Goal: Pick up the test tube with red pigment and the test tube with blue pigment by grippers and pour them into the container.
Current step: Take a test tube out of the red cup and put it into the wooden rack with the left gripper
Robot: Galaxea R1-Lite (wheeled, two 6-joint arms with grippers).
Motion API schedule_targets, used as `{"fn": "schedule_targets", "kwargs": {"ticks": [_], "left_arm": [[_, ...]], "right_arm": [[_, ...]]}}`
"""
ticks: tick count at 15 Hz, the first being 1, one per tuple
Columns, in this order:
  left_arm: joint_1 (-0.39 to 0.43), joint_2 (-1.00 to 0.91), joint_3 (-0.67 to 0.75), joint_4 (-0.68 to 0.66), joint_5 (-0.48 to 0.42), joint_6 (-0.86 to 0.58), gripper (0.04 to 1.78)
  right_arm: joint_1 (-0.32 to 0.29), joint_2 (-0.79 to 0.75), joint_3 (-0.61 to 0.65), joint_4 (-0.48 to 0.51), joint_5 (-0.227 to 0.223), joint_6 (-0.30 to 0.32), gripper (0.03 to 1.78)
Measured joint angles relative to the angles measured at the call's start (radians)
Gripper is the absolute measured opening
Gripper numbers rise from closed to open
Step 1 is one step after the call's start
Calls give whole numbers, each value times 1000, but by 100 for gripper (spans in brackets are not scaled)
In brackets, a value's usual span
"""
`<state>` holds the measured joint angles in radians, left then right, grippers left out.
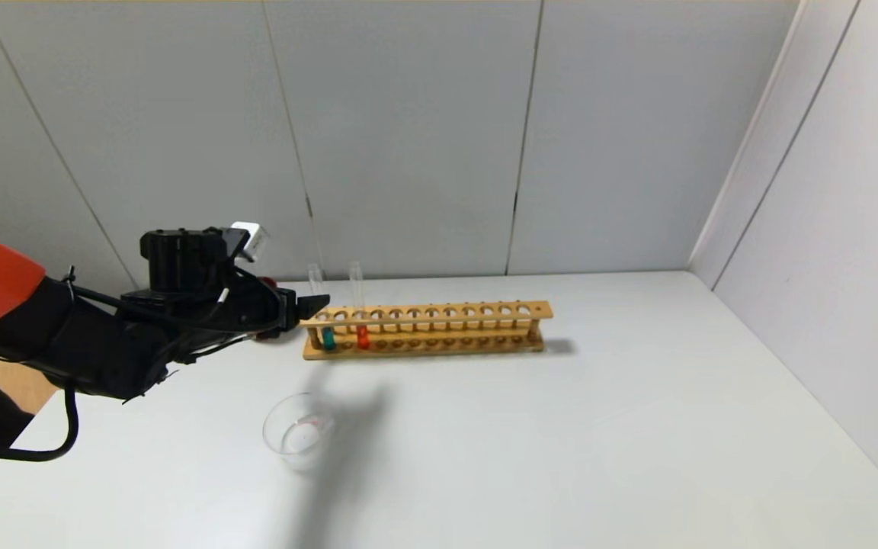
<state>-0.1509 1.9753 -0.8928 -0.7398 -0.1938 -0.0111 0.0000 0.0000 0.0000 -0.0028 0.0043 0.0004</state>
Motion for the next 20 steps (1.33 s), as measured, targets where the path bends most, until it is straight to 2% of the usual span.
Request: {"fn": "schedule_targets", "kwargs": {"ticks": [9, 11, 14, 18, 20], "left_arm": [[-28, 77, -67, 2, 7, 1, 175], [-29, 93, -83, 2, 9, 1, 168], [-33, 123, -104, 2, 10, 2, 137], [-56, 157, -125, 1, 11, 3, 64], [-58, 163, -127, 1, 13, 3, 37]], "right_arm": [[0, 0, 0, 0, 0, 0, 175], [0, 0, 0, 0, 0, 0, 175], [0, 0, 0, 0, 0, 0, 175], [0, 0, 0, 0, 0, 0, 175], [0, 0, 0, 0, 0, 0, 175]]}}
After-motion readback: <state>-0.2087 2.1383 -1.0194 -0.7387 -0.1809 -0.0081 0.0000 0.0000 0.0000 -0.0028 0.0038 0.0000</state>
